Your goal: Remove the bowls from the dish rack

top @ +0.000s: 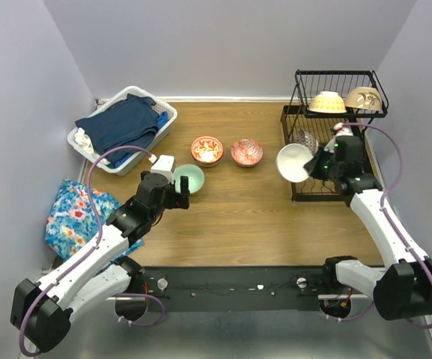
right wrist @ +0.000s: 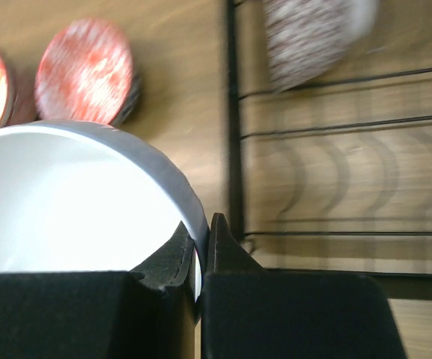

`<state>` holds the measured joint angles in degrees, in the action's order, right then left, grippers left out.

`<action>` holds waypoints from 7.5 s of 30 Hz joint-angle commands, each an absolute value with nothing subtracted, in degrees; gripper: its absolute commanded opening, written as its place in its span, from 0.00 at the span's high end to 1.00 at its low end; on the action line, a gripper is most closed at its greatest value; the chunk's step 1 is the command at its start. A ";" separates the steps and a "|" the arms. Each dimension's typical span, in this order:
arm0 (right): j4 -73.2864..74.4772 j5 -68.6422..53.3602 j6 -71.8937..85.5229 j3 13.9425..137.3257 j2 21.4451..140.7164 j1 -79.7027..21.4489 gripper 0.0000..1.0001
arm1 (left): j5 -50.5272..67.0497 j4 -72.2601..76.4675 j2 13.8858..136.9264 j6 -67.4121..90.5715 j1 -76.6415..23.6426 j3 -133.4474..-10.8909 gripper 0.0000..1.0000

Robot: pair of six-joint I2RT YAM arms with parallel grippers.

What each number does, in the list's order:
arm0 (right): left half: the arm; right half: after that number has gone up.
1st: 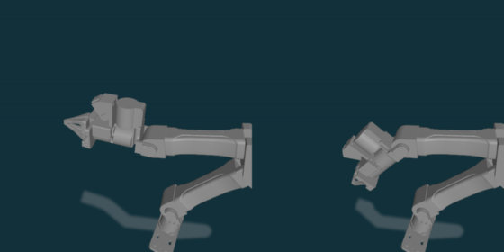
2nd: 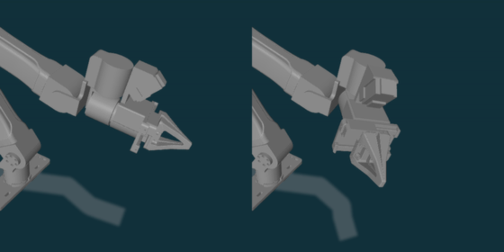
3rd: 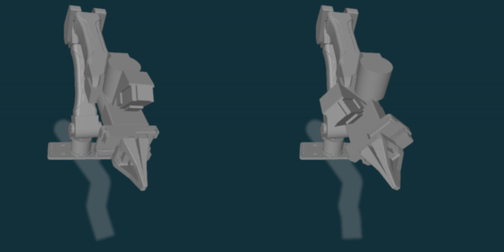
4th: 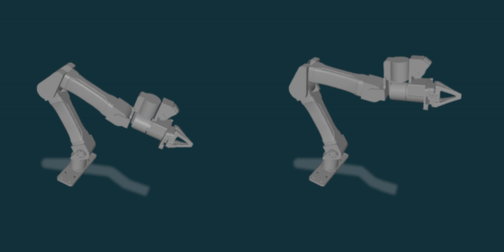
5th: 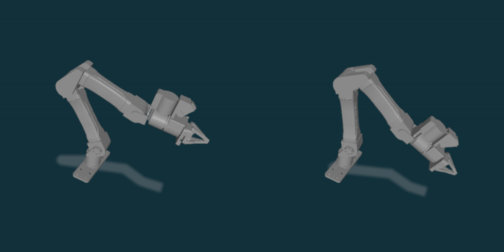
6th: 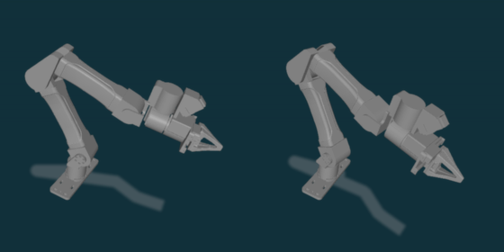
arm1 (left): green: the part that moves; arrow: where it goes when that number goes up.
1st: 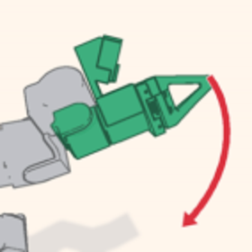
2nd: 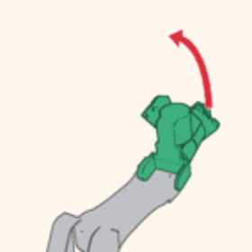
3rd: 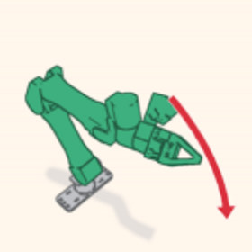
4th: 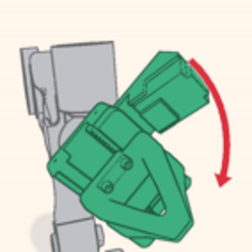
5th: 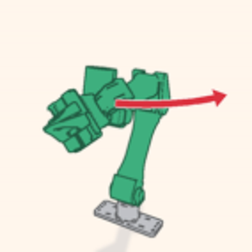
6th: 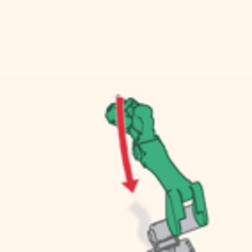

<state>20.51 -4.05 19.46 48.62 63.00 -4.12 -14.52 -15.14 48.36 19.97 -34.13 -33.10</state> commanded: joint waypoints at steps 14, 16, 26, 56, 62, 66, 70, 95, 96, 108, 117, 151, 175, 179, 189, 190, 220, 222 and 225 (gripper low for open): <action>10.81 -3.07 21.71 54.04 89.72 -29.87 0.98 | -24.69 -23.03 26.38 19.16 -33.93 -32.17 0.01; 10.55 -2.64 21.36 56.42 93.40 -31.28 0.98 | -25.48 -22.33 23.92 19.95 -33.93 -30.85 0.01; 9.93 3.85 19.86 66.53 104.58 -38.31 0.90 | -27.42 -19.77 26.36 17.58 -33.93 -30.59 0.01; 16.79 17.13 18.46 62.85 85.00 -39.20 0.14 | -25.05 -18.90 27.86 17.23 -33.84 -30.67 0.01; 13.54 22.24 17.14 56.08 77.27 -35.70 0.00 | -25.23 -19.07 27.77 17.31 -33.84 -30.67 0.01; 11.96 19.44 17.23 51.87 73.23 -29.63 0.00 | -25.49 -19.07 27.69 17.40 -33.84 -30.67 0.01; 6.52 11.88 17.40 46.86 68.21 -21.11 0.00 | -25.66 -19.16 27.51 17.49 -33.84 -30.59 0.01; -33.57 -23.81 17.50 33.57 76.98 10.46 0.00 | -25.23 -18.90 28.65 17.32 -33.93 -30.50 0.01; -34.18 -25.91 17.14 34.27 78.04 10.63 0.00 | -25.22 -18.98 28.74 17.31 -33.93 -30.50 0.01; -37.44 -29.80 14.06 39.20 89.64 11.51 0.00 | -24.79 -18.81 29.36 16.96 -33.84 -30.41 0.01; -35.33 -33.75 11.87 43.06 95.88 11.69 0.00 | -24.78 -18.98 30.67 16.61 -33.84 -30.59 0.01; -23.38 -31.91 4.22 47.55 90.80 11.69 0.66 | -24.08 -18.28 31.47 16.44 -33.84 -30.59 0.01; -19.69 -14.15 27.77 37.44 73.58 11.69 0.68 | -15.05 -11.61 36.29 20.64 -33.84 -31.20 0.01; -16.18 -13.10 31.28 37.62 69.10 11.60 0.69 | -10.83 -7.92 42.87 23.29 -33.84 -34.26 0.01; -19.51 -23.19 43.14 34.98 62.76 6.78 0.69 | -0.10 3.42 58.60 32.41 -34.45 -43.23 0.01; -19.86 -24.07 43.68 34.89 61.71 6.25 0.69 | 1.30 4.30 59.93 33.21 -34.54 -44.03 0.01; -37.35 -45.35 55.46 27.69 55.72 -6.15 0.68 | 4.13 6.50 92.29 50.10 -45.17 -64.16 0.30; -37.35 -45.26 55.46 27.42 55.55 -6.24 0.67 | 4.04 7.03 91.76 50.27 -45.26 -63.11 0.39; -37.09 -45.00 55.37 27.07 55.20 -6.41 0.67 | 3.69 7.73 90.88 50.54 -45.26 -61.97 0.61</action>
